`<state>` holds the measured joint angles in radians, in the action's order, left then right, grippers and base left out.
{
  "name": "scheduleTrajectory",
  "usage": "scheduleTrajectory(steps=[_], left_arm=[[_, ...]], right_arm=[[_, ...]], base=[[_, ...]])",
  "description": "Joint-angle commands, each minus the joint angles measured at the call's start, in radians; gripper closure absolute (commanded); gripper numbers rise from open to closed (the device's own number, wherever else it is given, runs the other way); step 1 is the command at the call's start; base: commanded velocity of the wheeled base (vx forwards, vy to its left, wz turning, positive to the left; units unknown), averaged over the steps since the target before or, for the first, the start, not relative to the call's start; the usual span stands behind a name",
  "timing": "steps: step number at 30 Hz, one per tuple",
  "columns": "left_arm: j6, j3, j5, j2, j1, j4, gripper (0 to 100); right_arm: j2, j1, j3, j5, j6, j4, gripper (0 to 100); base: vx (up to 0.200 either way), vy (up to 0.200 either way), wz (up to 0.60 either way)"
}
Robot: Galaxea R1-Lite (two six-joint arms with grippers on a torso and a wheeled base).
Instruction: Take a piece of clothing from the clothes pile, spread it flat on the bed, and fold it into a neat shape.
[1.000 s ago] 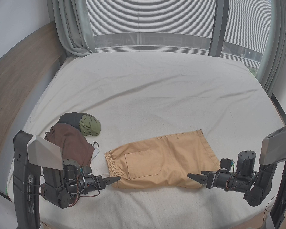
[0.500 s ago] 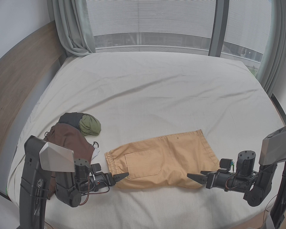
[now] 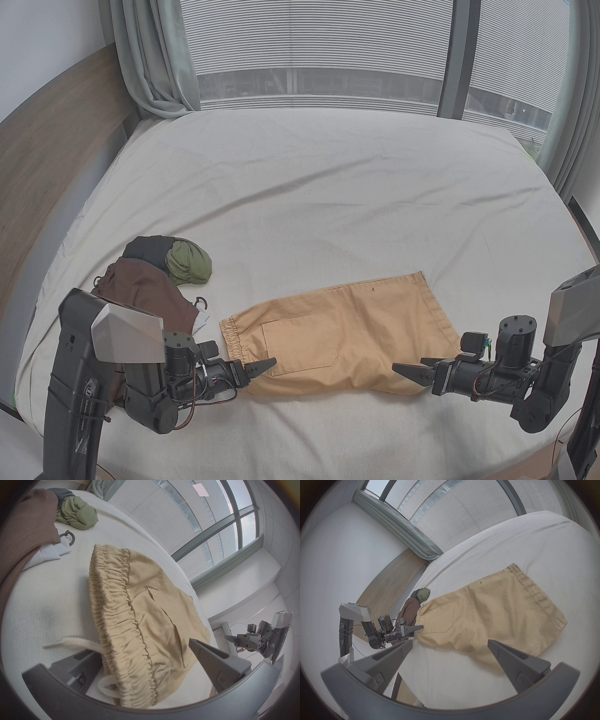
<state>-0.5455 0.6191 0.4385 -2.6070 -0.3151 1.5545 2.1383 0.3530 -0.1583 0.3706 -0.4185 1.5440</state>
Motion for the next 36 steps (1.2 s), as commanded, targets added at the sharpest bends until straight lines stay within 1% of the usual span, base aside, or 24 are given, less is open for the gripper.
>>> scheduleTrajectory(steps=[1,7,12,17,22,26,30,36], left_arm=[[-0.001,0.001,-0.003,-0.007,-0.002,0.001,100],[-0.001,-0.001,0.002,-0.004,0.011,0.004,100],[-0.001,-0.013,0.003,0.053,0.034,0.004,100],[-0.001,-0.044,0.006,0.093,0.027,0.004,100],[-0.001,-0.073,0.011,0.096,0.018,0.004,100],[-0.001,-0.078,0.011,0.108,0.028,0.004,100],[-0.007,-0.121,0.016,0.147,0.039,0.003,100],[-0.019,-0.194,0.077,0.212,0.076,0.003,100]], right_arm=[[0.002,0.000,-0.001,-0.001,0.000,0.001,0],[0.006,-0.011,-0.010,-0.002,0.000,0.001,0],[0.011,-0.019,-0.015,-0.002,0.000,0.001,0],[0.009,-0.019,-0.014,-0.002,0.000,0.001,0],[0.009,-0.019,-0.014,-0.002,0.000,0.001,0],[0.006,-0.020,-0.014,-0.002,0.000,0.001,0],[0.011,-0.019,-0.014,-0.004,0.000,0.001,0],[0.012,-0.019,-0.014,-0.004,0.000,-0.001,0]], base=[[0.000,0.000,0.00],[0.000,0.000,0.00],[0.000,0.000,0.00],[0.000,0.000,0.00],[0.000,0.000,0.00],[0.000,0.000,0.00],[0.000,0.000,0.00],[0.000,0.000,0.00]])
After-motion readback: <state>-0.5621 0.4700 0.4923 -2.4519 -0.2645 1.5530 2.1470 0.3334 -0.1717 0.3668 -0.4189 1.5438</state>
